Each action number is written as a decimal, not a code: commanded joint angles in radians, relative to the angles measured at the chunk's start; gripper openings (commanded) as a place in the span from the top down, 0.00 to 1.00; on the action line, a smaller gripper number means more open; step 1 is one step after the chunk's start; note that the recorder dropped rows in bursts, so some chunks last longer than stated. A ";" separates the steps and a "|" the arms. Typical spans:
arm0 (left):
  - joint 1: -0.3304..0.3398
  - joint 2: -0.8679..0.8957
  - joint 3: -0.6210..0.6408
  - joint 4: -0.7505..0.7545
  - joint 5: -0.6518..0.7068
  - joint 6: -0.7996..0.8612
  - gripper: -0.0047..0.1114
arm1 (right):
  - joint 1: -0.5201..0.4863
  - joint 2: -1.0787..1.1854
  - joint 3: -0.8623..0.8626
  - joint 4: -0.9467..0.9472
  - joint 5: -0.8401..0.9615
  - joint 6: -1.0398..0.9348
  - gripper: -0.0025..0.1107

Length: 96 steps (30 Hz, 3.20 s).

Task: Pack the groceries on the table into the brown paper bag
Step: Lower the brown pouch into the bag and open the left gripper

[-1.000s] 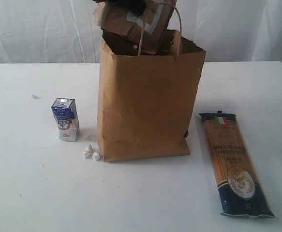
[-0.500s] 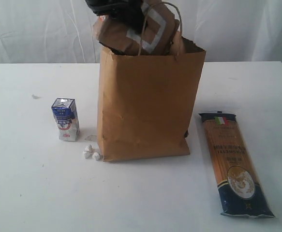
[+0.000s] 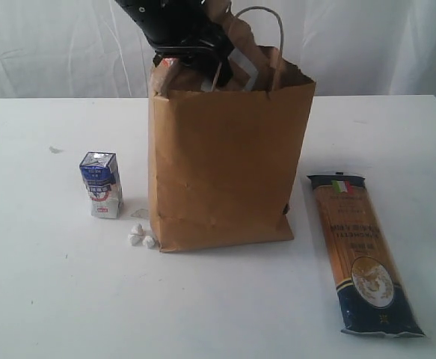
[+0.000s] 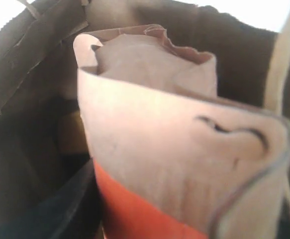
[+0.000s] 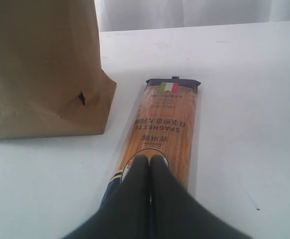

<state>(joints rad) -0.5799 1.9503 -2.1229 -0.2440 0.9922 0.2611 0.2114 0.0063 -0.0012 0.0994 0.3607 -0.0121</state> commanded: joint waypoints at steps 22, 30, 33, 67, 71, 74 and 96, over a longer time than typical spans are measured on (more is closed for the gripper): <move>0.000 -0.006 0.019 0.152 0.229 -0.074 0.96 | -0.005 -0.006 0.001 0.001 -0.014 0.018 0.98; 0.000 -0.007 0.019 0.096 0.229 -0.074 0.96 | -0.005 -0.006 0.001 0.001 -0.014 0.018 0.98; 0.000 -0.007 0.019 0.096 0.229 -0.078 0.96 | -0.005 -0.006 0.001 0.001 -0.014 0.018 0.98; 0.000 -0.089 0.019 0.156 0.229 -0.160 0.42 | -0.005 -0.006 0.001 0.001 -0.014 0.018 0.98; 0.000 -0.089 0.019 0.150 0.200 -0.188 0.13 | -0.005 -0.006 0.001 0.001 -0.014 0.018 0.98; 0.000 -0.089 0.019 0.150 0.196 -0.188 0.14 | -0.005 -0.006 0.001 0.001 -0.014 0.018 0.98; 0.000 -0.119 0.019 0.205 0.229 -0.234 0.33 | -0.005 -0.006 0.001 0.001 -0.014 0.018 0.98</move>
<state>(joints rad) -0.5818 1.8695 -2.1038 -0.0573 1.1304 0.0478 0.2114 0.0063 -0.0012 0.0994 0.3607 0.0054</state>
